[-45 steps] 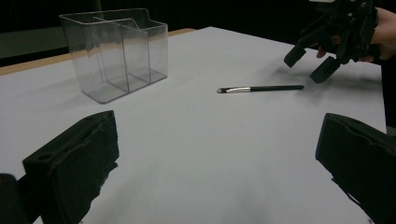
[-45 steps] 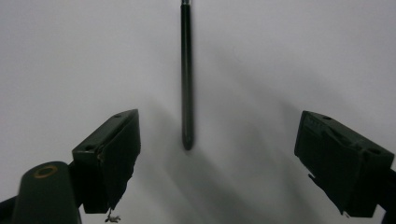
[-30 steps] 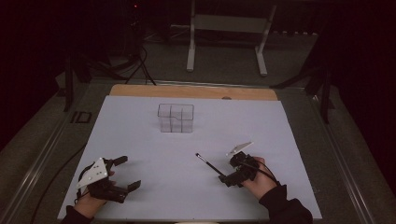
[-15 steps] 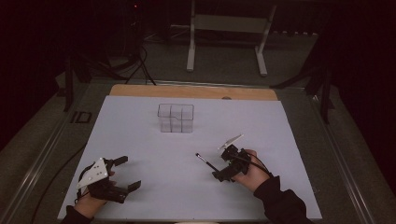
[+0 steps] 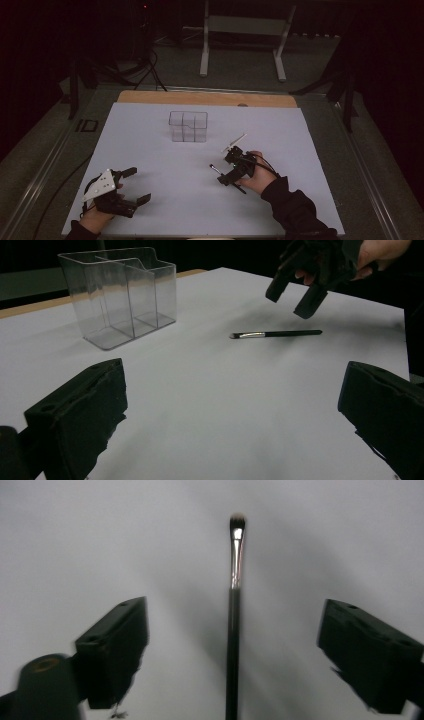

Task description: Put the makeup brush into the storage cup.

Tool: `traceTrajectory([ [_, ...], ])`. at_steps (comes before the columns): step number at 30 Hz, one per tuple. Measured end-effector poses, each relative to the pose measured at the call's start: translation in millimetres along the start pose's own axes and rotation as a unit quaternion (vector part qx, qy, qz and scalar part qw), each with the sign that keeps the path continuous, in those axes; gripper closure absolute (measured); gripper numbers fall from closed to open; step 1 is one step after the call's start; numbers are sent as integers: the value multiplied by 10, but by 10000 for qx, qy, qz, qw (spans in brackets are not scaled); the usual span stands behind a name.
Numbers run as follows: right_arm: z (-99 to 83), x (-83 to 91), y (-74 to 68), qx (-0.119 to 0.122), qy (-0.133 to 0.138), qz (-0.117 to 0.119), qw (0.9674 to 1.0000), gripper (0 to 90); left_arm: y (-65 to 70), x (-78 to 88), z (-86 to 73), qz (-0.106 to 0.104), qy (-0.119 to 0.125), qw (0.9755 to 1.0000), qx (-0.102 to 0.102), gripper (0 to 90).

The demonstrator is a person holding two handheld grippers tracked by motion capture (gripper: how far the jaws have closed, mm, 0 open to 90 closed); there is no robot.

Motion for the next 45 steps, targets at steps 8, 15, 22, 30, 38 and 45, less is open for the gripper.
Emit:
traceTrajectory([
  [8, 201, -5, 61, 15, -25, -93, 10000, 394, -7, -1, -4, 11, -4, 10000, 3, 9],
  [15, 298, -65, 32, 64, -274, -17, 9996, 453, -10, 1, -3, 9, 2, 10000, 22, 9],
  [22, 297, -170, 55, 162, -562, 56, 9983, 550, -7, -1, -3, 9, -5, 10000, 10, 9],
  [30, 318, -283, 46, 335, -805, -98, 9961, 613, -7, 0, -9, -2, -26, 10000, 31, 9],
  [38, 302, -419, 20, 462, -1198, -302, 9913, 678, -12, -1, -12, 4, -39, 10000, 40, 9],
  [45, 309, -478, -37, 554, -1397, -402, 9878, 753, -8, 2, -9, -8, -34, 10000, 35, 9],
])
Point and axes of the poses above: each handheld gripper's, and its own axes: x roughly backward along the jaws, z roughly out of its top, y roughly to its right, the point moved 8 cm from there along -x, roughly forward along the jaws, and after that the axes turned 4 degrees about x, right-handed, at the moved point
